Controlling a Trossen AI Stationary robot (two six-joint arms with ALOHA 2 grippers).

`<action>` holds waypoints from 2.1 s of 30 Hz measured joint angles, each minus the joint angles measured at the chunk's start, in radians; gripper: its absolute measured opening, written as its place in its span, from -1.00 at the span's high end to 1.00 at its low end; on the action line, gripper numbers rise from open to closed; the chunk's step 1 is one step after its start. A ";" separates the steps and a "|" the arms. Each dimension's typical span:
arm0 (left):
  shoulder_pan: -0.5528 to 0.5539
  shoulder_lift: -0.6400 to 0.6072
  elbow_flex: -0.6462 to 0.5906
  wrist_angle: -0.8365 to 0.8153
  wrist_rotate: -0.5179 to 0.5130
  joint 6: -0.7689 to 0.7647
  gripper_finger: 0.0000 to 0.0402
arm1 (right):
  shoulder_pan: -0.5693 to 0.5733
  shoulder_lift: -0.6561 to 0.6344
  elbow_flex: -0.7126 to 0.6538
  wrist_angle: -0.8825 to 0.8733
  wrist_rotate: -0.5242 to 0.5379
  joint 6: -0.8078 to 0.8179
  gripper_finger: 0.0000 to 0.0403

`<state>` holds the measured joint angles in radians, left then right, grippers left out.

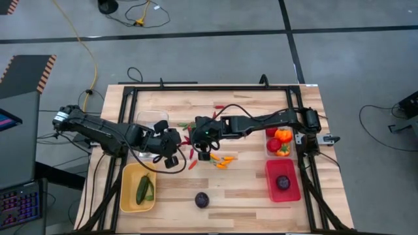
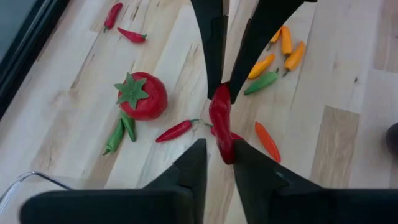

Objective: Sort produce into baskets
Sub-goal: Put the red chili pepper into the yellow bin, then put the red tomato into the right transparent bin

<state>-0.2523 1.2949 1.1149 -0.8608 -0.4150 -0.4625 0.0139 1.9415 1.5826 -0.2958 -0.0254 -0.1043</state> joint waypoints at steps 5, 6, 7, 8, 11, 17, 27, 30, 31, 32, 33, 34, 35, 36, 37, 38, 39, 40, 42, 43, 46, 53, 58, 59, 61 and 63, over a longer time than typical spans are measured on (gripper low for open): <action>0.001 0.000 0.000 0.000 0.001 0.030 0.91 | 0.000 0.000 0.000 0.000 0.001 0.002 0.72; 0.001 0.000 0.000 0.000 0.003 0.033 0.94 | 0.000 0.000 0.000 0.000 0.001 0.002 0.72; 0.001 0.000 0.000 0.000 0.008 0.032 0.97 | 0.000 0.000 0.000 -0.001 0.001 0.002 0.71; 0.001 0.000 0.000 0.000 0.011 0.033 0.98 | 0.000 0.000 0.000 -0.001 0.000 0.002 0.70; 0.001 0.000 0.000 -0.001 0.015 0.033 0.97 | 0.000 0.000 0.000 -0.001 0.000 0.002 0.59; 0.001 0.000 0.000 -0.004 0.052 0.034 0.98 | -0.010 0.000 0.000 -0.002 -0.001 0.058 0.16; 0.001 -0.013 0.000 -0.099 0.214 0.034 1.00 | -0.016 0.000 0.000 -0.005 -0.002 0.063 -0.34; 0.001 -0.014 0.000 -0.186 0.376 0.034 1.00 | -0.018 0.000 0.000 -0.006 -0.002 0.062 -0.34; 0.000 -0.014 0.000 -0.226 0.444 0.033 1.00 | -0.021 0.000 0.000 -0.006 -0.002 0.062 -0.34; -0.002 -0.014 0.000 -0.267 0.516 0.027 1.00 | -0.023 0.000 0.000 -0.007 -0.002 0.063 -0.34; -0.006 -0.014 0.000 -0.309 0.589 0.012 1.00 | -0.027 0.000 0.000 -0.008 -0.002 0.062 -0.34; -0.011 -0.014 0.000 -0.346 0.654 -0.005 1.00 | -0.031 0.000 0.000 -0.009 -0.002 0.062 -0.34; -0.018 -0.013 0.000 -0.377 0.710 -0.027 1.00 | -0.037 0.000 0.000 -0.009 -0.002 0.062 -0.34; -0.027 -0.013 0.000 -0.405 0.753 -0.052 1.00 | -0.043 0.000 0.000 -0.009 -0.002 0.062 -0.34; -0.038 -0.013 0.000 -0.425 0.780 -0.078 1.00 | -0.050 0.000 0.000 -0.009 -0.002 0.062 -0.35; -0.051 -0.013 0.000 -0.441 0.794 -0.106 1.00 | -0.056 0.000 0.000 -0.009 -0.002 0.063 -0.35; -0.064 -0.013 0.000 -0.454 0.797 -0.130 1.00 | -0.062 0.000 0.000 -0.009 -0.002 0.063 -0.35; -0.078 -0.013 0.000 -0.464 0.797 -0.154 0.99 | -0.069 0.000 0.000 -0.009 0.000 0.071 -0.35; -0.103 -0.013 0.000 -0.477 0.797 -0.195 0.96 | -0.081 0.000 0.000 -0.009 0.000 0.091 -0.35; -0.114 -0.013 0.000 -0.479 0.798 -0.216 0.93 | -0.088 0.000 0.000 -0.009 0.000 0.102 -0.35; -0.138 -0.012 0.000 -0.496 0.800 -0.276 0.80 | -0.108 0.000 0.000 -0.008 0.000 0.104 -0.35; -0.166 -0.012 0.000 -0.497 0.796 -0.328 0.36 | -0.153 0.010 0.000 -0.008 0.000 0.097 -0.35; -0.166 -0.012 0.000 -0.496 0.794 -0.328 0.13 | -0.186 0.010 0.000 -0.009 0.000 0.099 -0.35; -0.166 -0.012 0.000 -0.496 0.792 -0.328 0.10 | -0.191 0.010 0.000 -0.010 0.001 0.105 -0.35; -0.166 -0.012 0.000 -0.496 0.782 -0.328 0.06 | -0.202 0.010 0.000 -0.020 0.002 0.131 -0.35; -0.166 -0.012 0.000 -0.496 0.764 -0.328 0.04 | -0.214 0.010 0.000 -0.033 0.002 0.156 -0.35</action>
<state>-0.4179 1.2827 1.1149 -1.3567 0.3494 -0.7906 -0.2002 1.9514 1.5829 -0.3283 -0.0238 0.0517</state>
